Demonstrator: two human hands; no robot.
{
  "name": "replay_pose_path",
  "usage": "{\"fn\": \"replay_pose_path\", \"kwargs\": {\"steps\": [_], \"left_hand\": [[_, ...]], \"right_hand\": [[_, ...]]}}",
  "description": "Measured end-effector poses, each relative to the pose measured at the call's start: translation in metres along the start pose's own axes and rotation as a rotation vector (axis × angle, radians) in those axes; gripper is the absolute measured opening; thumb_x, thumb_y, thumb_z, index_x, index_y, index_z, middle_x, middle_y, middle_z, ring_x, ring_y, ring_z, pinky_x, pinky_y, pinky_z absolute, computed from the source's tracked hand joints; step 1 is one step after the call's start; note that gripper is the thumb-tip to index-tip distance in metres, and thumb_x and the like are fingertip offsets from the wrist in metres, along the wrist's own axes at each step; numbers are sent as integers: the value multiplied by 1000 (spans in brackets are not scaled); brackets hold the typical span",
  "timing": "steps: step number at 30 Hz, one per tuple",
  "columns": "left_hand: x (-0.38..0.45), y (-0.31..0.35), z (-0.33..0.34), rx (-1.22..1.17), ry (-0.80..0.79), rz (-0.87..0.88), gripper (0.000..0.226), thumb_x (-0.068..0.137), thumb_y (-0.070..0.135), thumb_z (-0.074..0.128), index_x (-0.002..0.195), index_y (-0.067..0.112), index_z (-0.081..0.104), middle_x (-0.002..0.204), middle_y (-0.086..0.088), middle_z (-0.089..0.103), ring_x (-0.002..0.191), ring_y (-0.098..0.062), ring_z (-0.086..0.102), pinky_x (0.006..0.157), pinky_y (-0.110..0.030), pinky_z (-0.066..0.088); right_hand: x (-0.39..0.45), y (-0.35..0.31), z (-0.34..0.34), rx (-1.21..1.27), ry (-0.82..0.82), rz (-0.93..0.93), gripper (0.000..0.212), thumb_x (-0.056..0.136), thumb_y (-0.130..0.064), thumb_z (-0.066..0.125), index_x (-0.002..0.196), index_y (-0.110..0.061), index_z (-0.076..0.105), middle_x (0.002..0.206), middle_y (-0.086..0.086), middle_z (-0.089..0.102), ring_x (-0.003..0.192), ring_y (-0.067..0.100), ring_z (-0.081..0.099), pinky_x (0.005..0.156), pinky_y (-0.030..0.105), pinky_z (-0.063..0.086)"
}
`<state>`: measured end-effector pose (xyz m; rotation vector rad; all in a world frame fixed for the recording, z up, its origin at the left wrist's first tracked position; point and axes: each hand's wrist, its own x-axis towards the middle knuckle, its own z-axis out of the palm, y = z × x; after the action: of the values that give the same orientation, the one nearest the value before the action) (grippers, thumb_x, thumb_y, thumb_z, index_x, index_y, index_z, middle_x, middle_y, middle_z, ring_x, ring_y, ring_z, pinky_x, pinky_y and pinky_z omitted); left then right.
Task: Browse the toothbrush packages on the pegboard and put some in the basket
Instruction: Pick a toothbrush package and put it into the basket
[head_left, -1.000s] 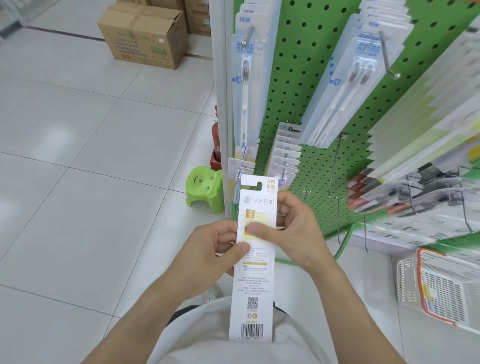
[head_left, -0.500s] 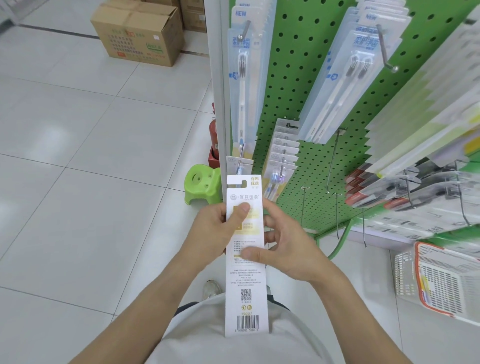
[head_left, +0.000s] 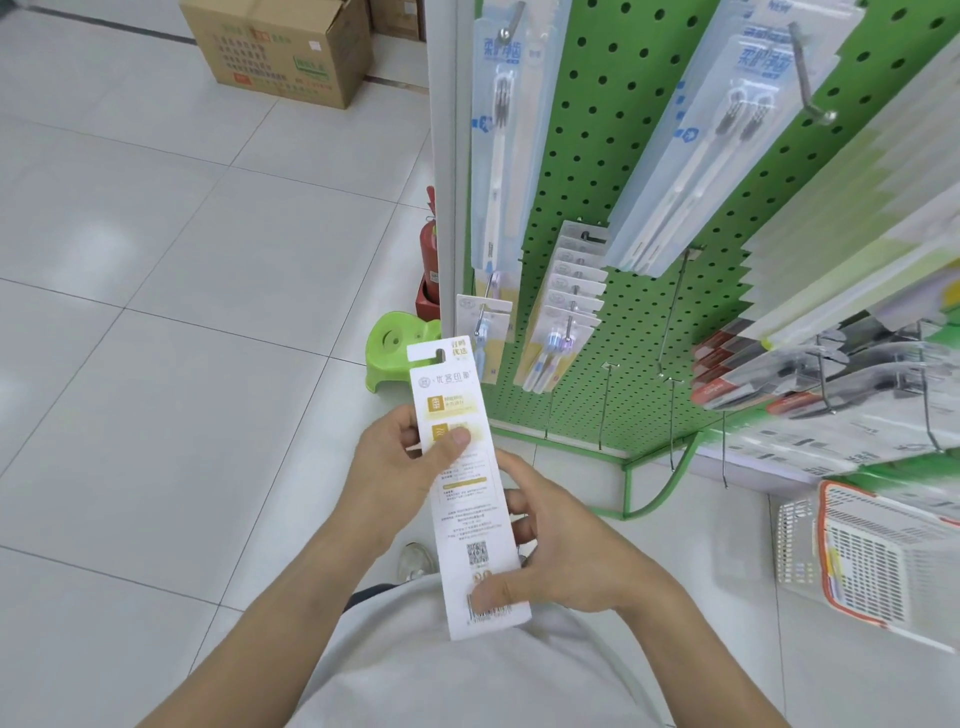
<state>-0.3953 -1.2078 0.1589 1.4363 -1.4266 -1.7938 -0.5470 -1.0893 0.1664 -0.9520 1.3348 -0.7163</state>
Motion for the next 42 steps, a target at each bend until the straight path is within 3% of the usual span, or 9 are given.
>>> {"fn": "replay_pose_path", "kwargs": {"steps": [5,8,16,22,27,30,33,38,42], "left_hand": [[-1,2,-4,-56,33,-9,24,85,17,79,106,12,67,99,1,78,90,-18,74,71,-21,54],[-6,2,-1,15,-54,-3,36,79,8,83,108,12,61,96,-3,77,79,-17,74,60,-20,54],[-13,2,4,41,-65,81,21,87,6,75,103,14,63,92,-9,76,75,-28,75,54,-27,56],[-6,15,0,78,128,140,12,93,24,69,95,12,66,82,-2,76,63,-17,72,52,-22,55],[-9,18,18,-54,236,137,29,101,28,57,128,18,52,105,3,70,87,-11,73,69,-18,58],[-12,15,30,-135,169,117,29,107,39,40,108,25,65,92,11,72,92,-6,69,89,-35,59],[-7,11,23,-50,227,147,38,104,44,46,88,16,67,82,-8,70,83,-27,67,90,-58,55],[-5,8,11,-196,209,81,21,104,7,51,102,1,71,95,-23,75,93,-45,71,86,-56,59],[-6,10,8,-162,32,55,21,103,5,51,111,5,71,98,-17,77,93,-38,74,85,-49,59]], "right_hand": [[3,8,-6,73,52,-55,85,71,-2,90,135,-45,55,106,14,67,103,36,67,71,43,60],[7,12,-8,120,111,-83,79,76,-4,86,139,-40,55,112,18,68,106,41,65,83,59,59],[9,9,-12,62,233,-103,46,89,-8,76,126,-33,63,110,2,74,94,31,73,86,56,59],[7,3,-8,-93,258,-149,49,90,-7,72,121,-43,62,99,-7,73,83,20,71,73,39,62],[16,3,2,-401,411,-265,66,87,-9,68,138,-49,53,93,-11,58,80,11,61,75,20,52],[21,3,6,-638,364,-258,89,85,-10,62,148,-61,25,98,-11,41,82,10,52,78,25,49],[23,4,6,-719,304,-255,91,88,-16,62,151,-62,15,103,-11,35,94,7,42,76,11,36],[26,6,2,-573,345,-303,74,88,-40,74,151,-48,35,131,-16,33,127,-2,39,102,14,36],[33,2,-2,-329,422,-351,61,91,-34,74,142,-46,42,132,-19,46,115,3,57,94,19,48]]}}
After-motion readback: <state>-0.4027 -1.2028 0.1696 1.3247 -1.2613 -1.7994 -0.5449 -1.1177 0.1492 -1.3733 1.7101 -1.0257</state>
